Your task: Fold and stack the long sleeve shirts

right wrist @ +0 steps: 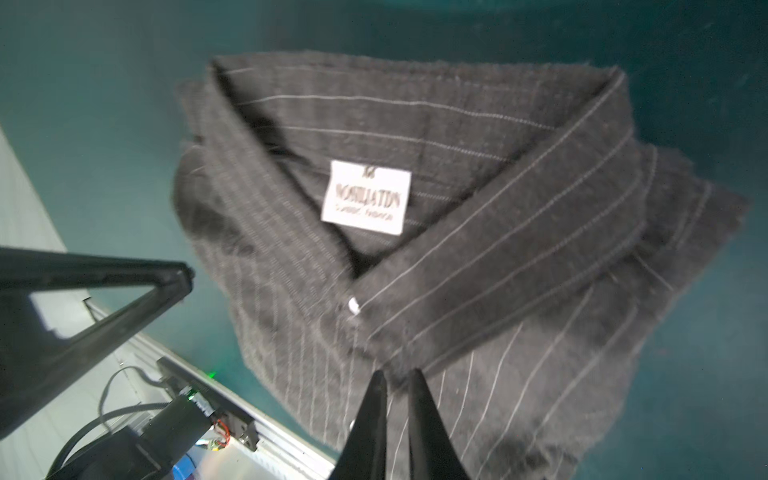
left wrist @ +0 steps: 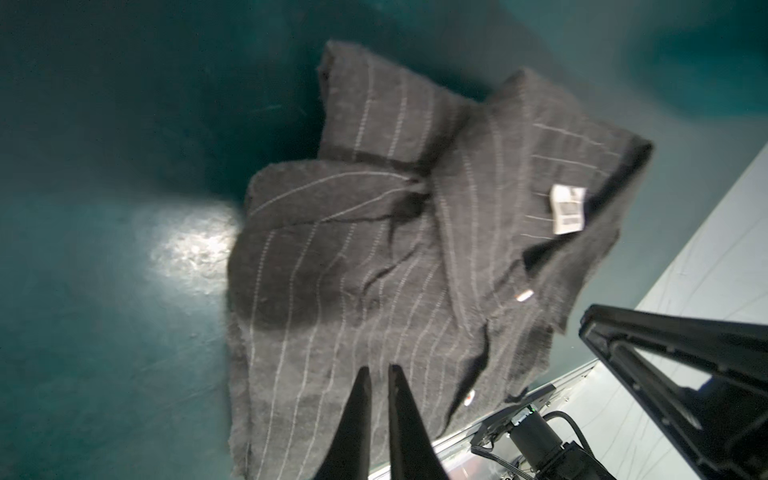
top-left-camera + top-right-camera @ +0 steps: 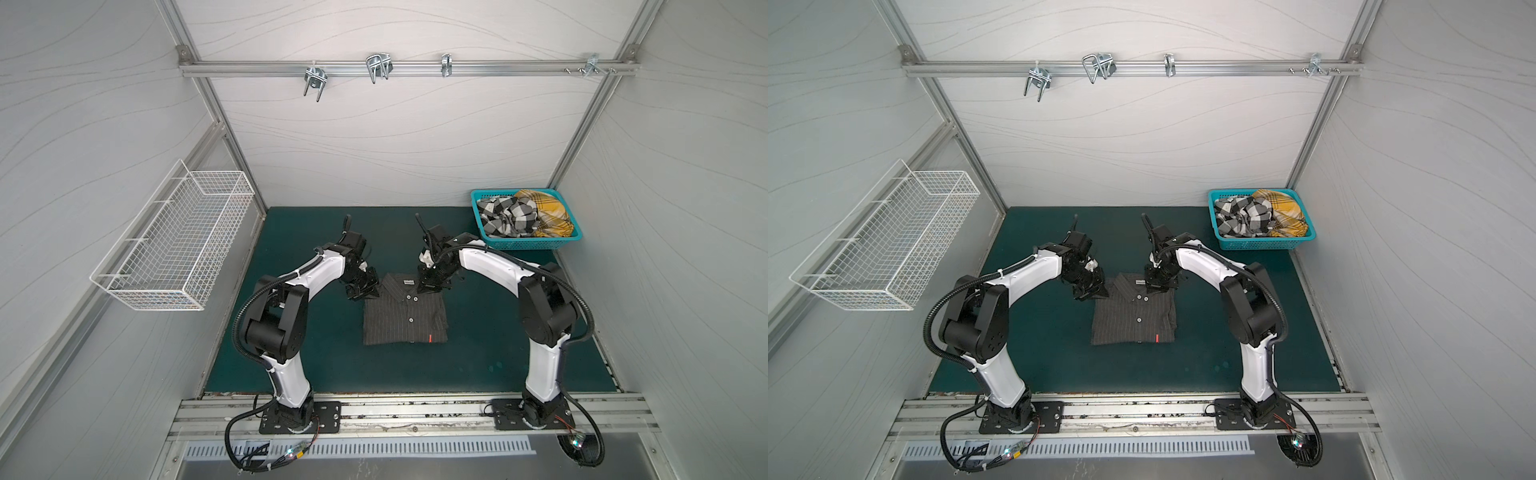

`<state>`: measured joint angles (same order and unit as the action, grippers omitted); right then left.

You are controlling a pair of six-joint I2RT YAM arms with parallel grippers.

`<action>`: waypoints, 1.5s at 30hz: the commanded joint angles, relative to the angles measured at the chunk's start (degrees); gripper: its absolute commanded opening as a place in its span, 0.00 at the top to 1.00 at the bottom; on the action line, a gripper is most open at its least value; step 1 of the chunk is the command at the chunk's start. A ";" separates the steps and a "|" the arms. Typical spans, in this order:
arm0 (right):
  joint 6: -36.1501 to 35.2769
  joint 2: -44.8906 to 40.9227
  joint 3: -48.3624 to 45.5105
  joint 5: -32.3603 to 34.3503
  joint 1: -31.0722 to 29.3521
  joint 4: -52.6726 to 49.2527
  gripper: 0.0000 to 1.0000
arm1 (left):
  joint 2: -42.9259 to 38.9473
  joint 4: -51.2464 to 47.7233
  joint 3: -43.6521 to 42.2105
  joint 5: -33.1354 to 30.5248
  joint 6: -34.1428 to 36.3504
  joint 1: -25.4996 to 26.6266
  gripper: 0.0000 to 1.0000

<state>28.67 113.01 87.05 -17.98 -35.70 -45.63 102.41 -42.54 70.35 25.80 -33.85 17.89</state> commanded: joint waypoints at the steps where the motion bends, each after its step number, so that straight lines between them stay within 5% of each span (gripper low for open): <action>1: -0.40 2.44 0.77 0.32 0.12 0.80 0.86 | 1.14 0.70 0.13 -1.03 1.46 -0.22 0.89; 10: -1.29 7.21 -0.84 0.08 -1.01 1.79 0.89 | 5.09 2.28 -0.78 -2.01 2.20 -0.66 0.90; 17: -1.52 -2.41 -1.45 1.80 0.29 -2.59 0.87 | 7.81 3.05 0.50 -1.24 2.12 -0.66 0.90; 24: -0.98 -14.21 -13.29 0.86 0.27 -2.93 0.84 | 4.90 2.91 0.01 -0.36 1.50 -0.62 0.90; 35: -0.01 -10.89 -23.35 2.00 0.33 3.24 0.91 | 4.00 3.29 -1.84 -0.47 1.80 -0.60 0.90; 45: 0.01 -15.84 -25.15 1.94 0.27 1.48 0.87 | 4.74 3.35 -1.09 0.30 1.70 -0.63 0.90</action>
<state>28.71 100.73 61.54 -16.75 -35.64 -41.36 106.52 -39.46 68.36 25.54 -32.75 17.56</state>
